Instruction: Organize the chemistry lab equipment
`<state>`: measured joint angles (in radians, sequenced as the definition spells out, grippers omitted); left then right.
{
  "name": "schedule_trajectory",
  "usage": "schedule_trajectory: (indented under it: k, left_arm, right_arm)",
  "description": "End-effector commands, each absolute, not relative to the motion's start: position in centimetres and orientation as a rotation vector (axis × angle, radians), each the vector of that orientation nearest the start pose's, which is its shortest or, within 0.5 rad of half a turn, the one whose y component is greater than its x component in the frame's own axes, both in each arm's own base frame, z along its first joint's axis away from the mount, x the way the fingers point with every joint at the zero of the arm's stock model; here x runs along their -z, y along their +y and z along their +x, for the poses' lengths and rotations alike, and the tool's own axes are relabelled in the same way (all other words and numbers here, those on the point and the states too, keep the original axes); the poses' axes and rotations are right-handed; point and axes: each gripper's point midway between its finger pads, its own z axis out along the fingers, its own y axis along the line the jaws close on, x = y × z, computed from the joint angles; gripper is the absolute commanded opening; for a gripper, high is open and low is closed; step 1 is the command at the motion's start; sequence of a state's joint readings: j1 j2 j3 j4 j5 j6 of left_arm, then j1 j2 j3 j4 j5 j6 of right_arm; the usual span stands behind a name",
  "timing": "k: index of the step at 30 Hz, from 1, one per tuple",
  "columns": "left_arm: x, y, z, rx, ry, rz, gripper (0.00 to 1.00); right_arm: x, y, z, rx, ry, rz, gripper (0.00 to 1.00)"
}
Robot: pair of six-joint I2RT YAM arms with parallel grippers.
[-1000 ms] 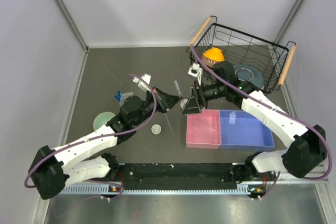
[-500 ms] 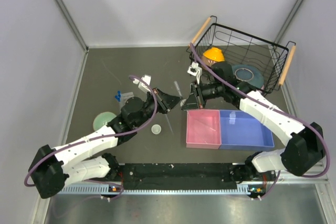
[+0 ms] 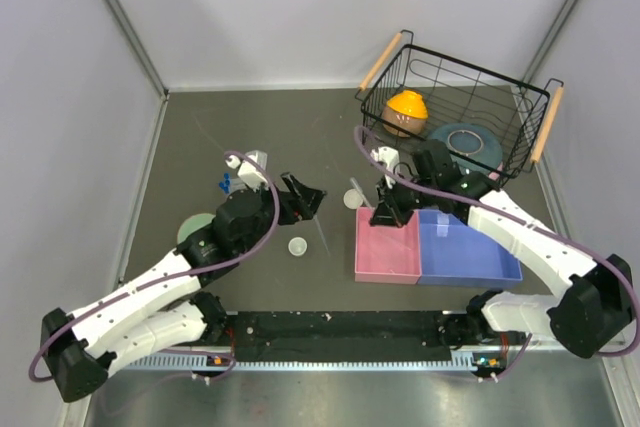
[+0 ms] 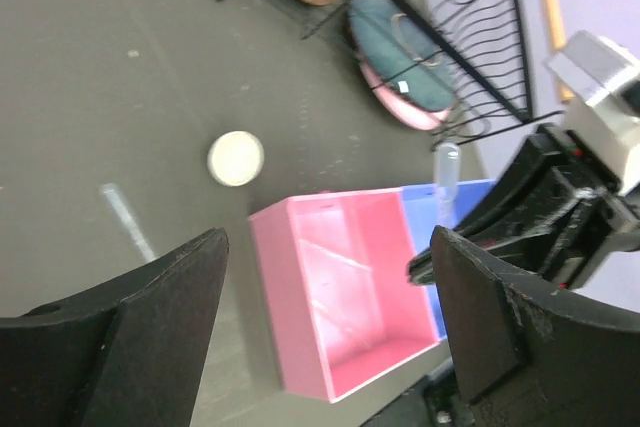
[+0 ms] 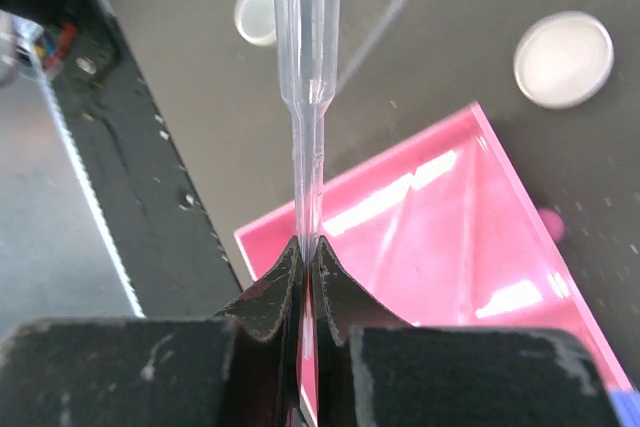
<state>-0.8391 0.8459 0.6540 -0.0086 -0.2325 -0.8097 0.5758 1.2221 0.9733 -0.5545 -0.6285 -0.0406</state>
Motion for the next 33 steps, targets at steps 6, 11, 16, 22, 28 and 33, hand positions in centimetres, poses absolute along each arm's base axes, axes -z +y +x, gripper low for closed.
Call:
schedule_trajectory:
  k: [6,11,16,22,28,33]
  left_arm:
    - [-19.5,-18.8,22.2,0.645,2.023,-0.140,0.88]
    - [-19.0,-17.7,21.7,0.630,2.016,-0.166,0.88]
    - [-18.9,-17.0,21.4,0.607,2.017,-0.168,0.88]
    - [-18.3,-17.2,21.3,0.618,2.030,-0.166,0.88]
    - [-17.7,-18.3,21.4,0.648,2.057,-0.153,0.94]
    - [-16.7,-19.6,21.8,0.663,2.108,-0.141,0.99]
  right_arm:
    - [-11.8,19.7,18.9,-0.660,2.371,-1.133,0.00]
    - [-10.7,19.6,18.9,-0.650,2.434,-1.137,0.01]
    - [-9.6,19.4,18.5,-0.651,2.534,-1.157,0.03]
    - [-9.8,19.3,18.1,-0.663,2.552,-1.159,0.31]
    - [-12.0,19.8,19.0,-0.713,2.471,-1.141,0.42]
    - [-15.0,20.2,19.6,-0.795,2.362,-1.218,0.45]
